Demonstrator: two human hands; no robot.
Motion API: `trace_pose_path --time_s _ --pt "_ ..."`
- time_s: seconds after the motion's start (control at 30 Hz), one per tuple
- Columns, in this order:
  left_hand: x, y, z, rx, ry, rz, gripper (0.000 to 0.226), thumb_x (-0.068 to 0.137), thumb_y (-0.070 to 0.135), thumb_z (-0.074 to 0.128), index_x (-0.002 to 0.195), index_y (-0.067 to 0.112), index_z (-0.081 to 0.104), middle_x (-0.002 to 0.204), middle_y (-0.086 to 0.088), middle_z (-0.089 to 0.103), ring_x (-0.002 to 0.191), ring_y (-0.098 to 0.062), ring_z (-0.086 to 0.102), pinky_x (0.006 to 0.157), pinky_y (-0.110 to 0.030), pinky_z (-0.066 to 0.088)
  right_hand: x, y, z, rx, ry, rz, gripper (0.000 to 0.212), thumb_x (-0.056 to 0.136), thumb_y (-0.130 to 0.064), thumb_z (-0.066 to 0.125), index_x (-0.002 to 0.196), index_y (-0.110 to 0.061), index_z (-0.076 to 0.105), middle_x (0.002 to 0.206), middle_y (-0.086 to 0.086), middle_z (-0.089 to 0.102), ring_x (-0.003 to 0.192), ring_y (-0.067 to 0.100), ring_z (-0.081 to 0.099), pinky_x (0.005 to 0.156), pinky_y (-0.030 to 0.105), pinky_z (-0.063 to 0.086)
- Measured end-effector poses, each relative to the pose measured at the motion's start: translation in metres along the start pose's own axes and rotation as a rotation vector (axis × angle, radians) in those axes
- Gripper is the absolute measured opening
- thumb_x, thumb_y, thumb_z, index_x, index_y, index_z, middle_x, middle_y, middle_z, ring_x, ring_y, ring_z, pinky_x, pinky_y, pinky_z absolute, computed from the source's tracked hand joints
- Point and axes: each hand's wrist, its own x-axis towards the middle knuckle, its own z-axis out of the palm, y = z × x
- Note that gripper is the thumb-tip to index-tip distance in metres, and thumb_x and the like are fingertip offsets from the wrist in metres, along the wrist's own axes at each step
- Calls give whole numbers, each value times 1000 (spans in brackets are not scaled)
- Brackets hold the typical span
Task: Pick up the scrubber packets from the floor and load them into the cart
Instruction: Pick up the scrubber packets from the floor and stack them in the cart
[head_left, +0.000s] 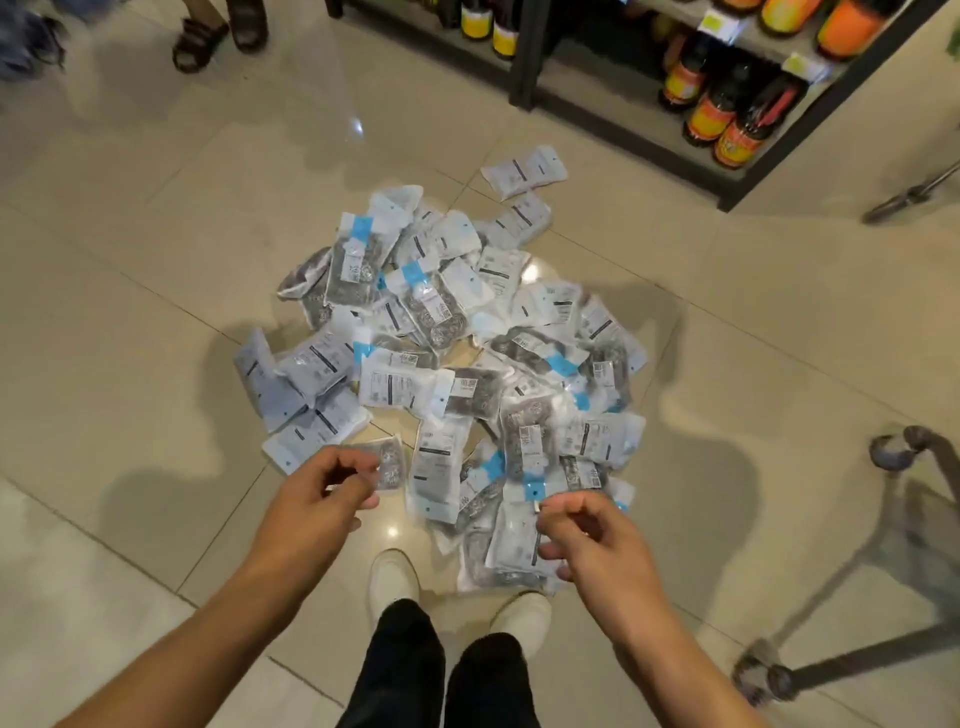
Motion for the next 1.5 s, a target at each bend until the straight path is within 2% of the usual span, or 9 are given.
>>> trace_pose_path --time_s 0.2,0.37,0.47,0.7,0.83,1.03,1.17,1.37,1.5 --pt "151 -101 86 123 -65 -21 12 97 17 64 108 22 67 107 0 70 98 -18 66 94 -44 52 155 88 38 -20 51 25 5 89 -27 75 88 -31 73 94 -9 75 96 16 72 93 43 57" --pt "260 -236 146 139 -47 -153 15 95 18 67 110 18 66 105 -1 69 101 -25 63 74 -29 46 267 208 59 -17 179 75 14 92 -31 74 104 -29 68 105 -7 71 97 15 69 72 28 53" --pt "305 -290 170 168 -25 -188 30 95 22 68 123 11 62 116 -8 67 94 -20 60 76 -30 43 304 262 69 -62 217 79 30 92 -34 74 120 -28 65 118 -6 67 104 12 65 78 25 45" --pt "392 -325 207 239 -48 -84 67 94 34 72 151 16 40 148 -7 49 126 -26 53 105 -47 47 425 282 79 -157 287 -82 72 89 -46 75 149 -25 43 145 1 48 117 17 54 102 37 49" --pt "420 -346 221 170 -61 -142 84 93 26 77 159 12 26 151 -10 46 123 -22 48 99 -39 43 477 282 84 -192 336 -78 93 83 -57 77 157 -26 31 157 7 38 139 30 46 115 52 42" --pt "443 -369 234 209 8 -128 78 77 35 89 140 15 47 119 0 66 108 -24 65 96 -48 56 502 291 89 -441 422 -46 107 76 -59 81 159 -19 27 155 14 42 145 38 37 119 56 35" --pt "458 -380 234 205 20 -196 74 55 51 96 114 19 66 103 0 77 90 -23 75 76 -44 65 510 290 89 -345 379 42 100 67 -59 89 145 -16 44 131 7 62 121 31 61 103 51 52" --pt "438 -372 235 104 -30 -283 12 88 17 82 87 11 71 80 -5 73 62 -17 66 44 -20 51 494 293 85 -166 231 144 71 67 -43 95 121 -15 58 107 1 72 90 20 72 81 40 62" --pt "408 -364 222 41 -74 -255 10 89 12 80 92 14 71 89 -3 76 81 -19 73 73 -37 63 462 287 88 -63 217 154 59 76 -24 90 117 -16 49 101 2 68 83 16 68 76 40 61"
